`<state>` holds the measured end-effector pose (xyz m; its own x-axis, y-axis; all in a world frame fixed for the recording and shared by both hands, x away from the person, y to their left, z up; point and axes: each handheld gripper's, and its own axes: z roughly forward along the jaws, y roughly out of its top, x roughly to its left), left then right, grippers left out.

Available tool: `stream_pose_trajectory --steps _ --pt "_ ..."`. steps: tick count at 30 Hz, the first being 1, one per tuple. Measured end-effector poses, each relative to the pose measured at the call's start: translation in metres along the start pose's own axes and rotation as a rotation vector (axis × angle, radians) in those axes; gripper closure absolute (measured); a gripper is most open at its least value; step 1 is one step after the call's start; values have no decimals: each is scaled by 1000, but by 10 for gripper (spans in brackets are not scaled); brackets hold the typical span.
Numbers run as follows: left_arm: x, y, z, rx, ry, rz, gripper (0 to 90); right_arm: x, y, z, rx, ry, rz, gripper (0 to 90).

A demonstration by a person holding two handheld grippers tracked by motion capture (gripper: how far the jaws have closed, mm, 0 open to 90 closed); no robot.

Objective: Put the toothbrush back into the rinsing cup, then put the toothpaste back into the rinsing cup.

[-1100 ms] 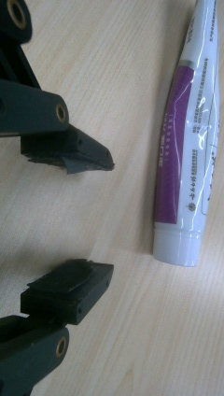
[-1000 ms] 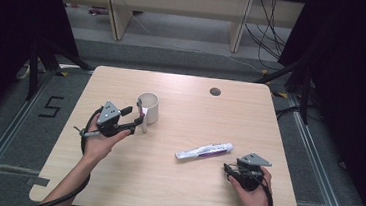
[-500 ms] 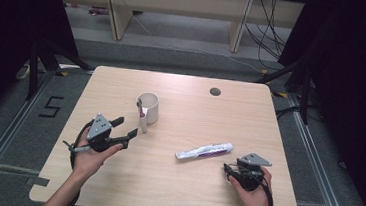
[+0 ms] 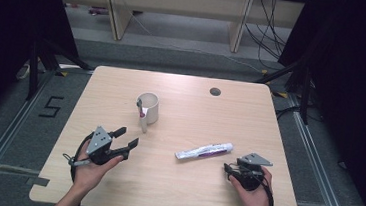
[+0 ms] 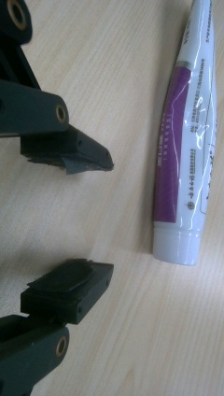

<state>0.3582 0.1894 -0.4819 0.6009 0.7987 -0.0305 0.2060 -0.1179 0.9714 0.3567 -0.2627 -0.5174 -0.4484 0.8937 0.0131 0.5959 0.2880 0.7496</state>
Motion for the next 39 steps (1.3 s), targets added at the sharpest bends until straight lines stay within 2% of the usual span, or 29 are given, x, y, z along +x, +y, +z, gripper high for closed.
stream_pose_trajectory --steps 2,4,5,7,8,9,11,12,13,14,15,16,17,19,20,22,24,25,28,29,31,32,33,34,35,36,37,38,39 --pt "-1 1 0 6 2 0 385 0 0 0 3 -2 11 440" --pt "-1 2 1 5 -3 0 387 -2 0 2 -24 15 -16 452" --pt "-1 2 1 5 -5 2 387 0 1 1 -1 9 30 456" --pt "-1 2 2 9 -8 7 385 -2 0 1 -22 -1 10 465" --pt "-1 2 3 7 -9 3 384 -2 0 0 -26 5 28 469" --pt "-1 1 3 12 -9 5 384 -2 0 0 -30 -2 23 475" --pt "0 0 3 16 -9 7 383 3 4 -5 -32 -1 87 473" --pt "0 -2 3 15 -13 5 384 3 6 -6 -56 -3 95 472" --pt "0 -2 4 24 -14 2 385 1 8 -6 -62 14 83 468" --pt "-1 -3 6 19 -26 3 384 1 12 -9 -59 11 105 469" --pt "-3 -3 6 30 -27 7 385 1 15 -10 -55 28 133 468" --pt "-4 -3 8 29 -38 11 385 4 17 -9 -55 40 181 466" --pt "-6 -3 11 31 -48 14 385 4 20 -11 -44 43 199 460" --pt "-9 -3 15 34 -67 19 386 5 25 -11 -40 65 263 459" --pt "-11 -2 19 41 -79 21 386 6 28 -12 -20 64 288 457" --pt "-14 -1 25 46 -105 21 386 5 34 -11 -26 85 324 452" --pt "-18 1 29 56 -119 32 386 5 40 -13 -8 88 348 440" --pt "-20 2 32 62 -135 39 385 7 42 -13 2 93 379 433" --pt "-26 3 37 86 -161 54 382 6 46 -12 16 92 385 426" --pt "-28 3 39 93 -178 70 383 9 48 -13 36 90 428 420" --pt "-32 4 42 109 -200 86 382 8 48 -11 30 79 400 407" --pt "-33 4 43 109 -213 89 382 11 50 -11 48 80 422 407" --pt "-34 5 43 115 -216 92 382 10 50 -10 55 75 382 405" --pt "-36 6 44 117 -225 94 382 10 51 -10 55 87 383 401" --pt "-37 6 45 117 -227 97 380 16 54 -10 83 53 433 400" --pt "-38 7 45 121 -231 105 380 11 53 -10 76 62 363 403" --pt "-38 8 46 124 -235 112 379 11 53 -8 80 52 343 403" --pt "-39 9 46 124 -243 113 378 12 54 -7 65 57 349 405" --pt "-39 10 47 123 -248 119 377 12 54 -7 87 51 321 407"
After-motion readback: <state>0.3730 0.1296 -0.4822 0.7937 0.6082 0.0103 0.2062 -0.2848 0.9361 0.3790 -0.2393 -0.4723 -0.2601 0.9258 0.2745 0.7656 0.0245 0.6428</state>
